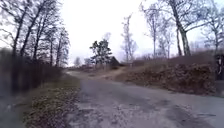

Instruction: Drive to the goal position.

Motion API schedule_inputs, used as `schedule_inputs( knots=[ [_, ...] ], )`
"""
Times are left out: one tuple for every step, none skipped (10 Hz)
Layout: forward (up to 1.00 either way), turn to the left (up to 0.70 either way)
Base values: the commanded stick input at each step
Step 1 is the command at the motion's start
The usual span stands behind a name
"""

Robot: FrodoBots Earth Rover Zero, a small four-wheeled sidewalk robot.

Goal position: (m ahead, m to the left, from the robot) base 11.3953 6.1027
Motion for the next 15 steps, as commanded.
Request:
schedule_inputs(
  knots=[
    [0.50, 0.31],
    [0.50, 0.45],
    [0.50, 0.31],
    [0.50, 0.01],
    [0.50, 0.01],
    [0.50, 0.01],
    [0.50, 0.01],
    [0.50, 0.01],
    [0.50, 0.01],
    [0.50, 0.01],
    [0.50, 0.01],
    [0.50, 0.01],
    [0.50, 0.01],
    [0.50, 0.01],
    [0.50, 0.01]
  ],
)
